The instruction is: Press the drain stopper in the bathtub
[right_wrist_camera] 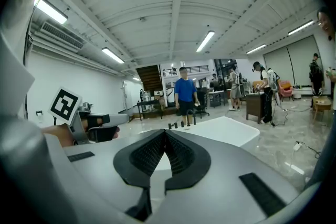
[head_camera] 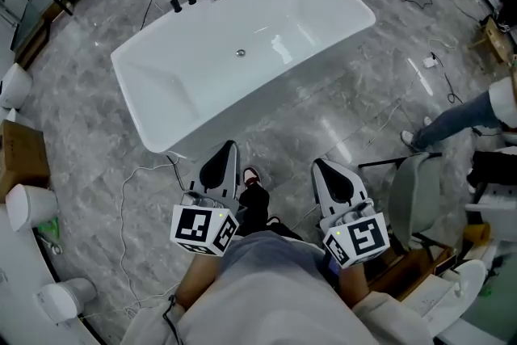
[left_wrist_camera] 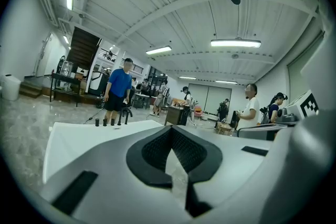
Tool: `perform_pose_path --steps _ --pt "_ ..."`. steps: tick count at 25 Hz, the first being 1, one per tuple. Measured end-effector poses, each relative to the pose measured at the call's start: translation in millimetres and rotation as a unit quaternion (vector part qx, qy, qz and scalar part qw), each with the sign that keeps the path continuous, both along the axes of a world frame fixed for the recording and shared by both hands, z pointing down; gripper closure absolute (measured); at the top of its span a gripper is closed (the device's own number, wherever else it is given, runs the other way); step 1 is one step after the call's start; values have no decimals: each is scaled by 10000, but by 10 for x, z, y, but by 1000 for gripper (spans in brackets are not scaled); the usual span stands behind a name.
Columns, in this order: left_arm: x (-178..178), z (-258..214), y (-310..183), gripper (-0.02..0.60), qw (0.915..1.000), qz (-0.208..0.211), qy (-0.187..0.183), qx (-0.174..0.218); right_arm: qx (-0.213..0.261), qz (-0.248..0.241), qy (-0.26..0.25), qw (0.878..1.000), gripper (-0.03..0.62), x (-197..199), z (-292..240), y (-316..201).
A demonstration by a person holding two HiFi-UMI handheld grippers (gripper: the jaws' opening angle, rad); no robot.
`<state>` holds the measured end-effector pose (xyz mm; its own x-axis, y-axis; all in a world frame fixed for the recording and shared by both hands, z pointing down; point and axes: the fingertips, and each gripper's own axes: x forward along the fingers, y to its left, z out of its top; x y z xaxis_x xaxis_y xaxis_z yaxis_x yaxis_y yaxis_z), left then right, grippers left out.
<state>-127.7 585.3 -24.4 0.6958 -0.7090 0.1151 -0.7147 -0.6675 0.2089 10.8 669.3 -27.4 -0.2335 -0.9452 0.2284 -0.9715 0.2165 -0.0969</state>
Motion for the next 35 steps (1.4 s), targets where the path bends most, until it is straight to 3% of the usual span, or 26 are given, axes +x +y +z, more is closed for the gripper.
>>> perform_pose_path --steps 16,24,35 --pt "32 24 -1544 575 10000 7 22 -36 -145 -276 62 9995 579 -111 21 -1637" --pt "-36 -167 -1899 575 9998 -52 123 160 50 -426 202 9989 579 -201 -171 -2074" --pt "34 -91 -2361 575 9997 -217 101 88 101 -719 197 9972 579 -141 -177 -2699"
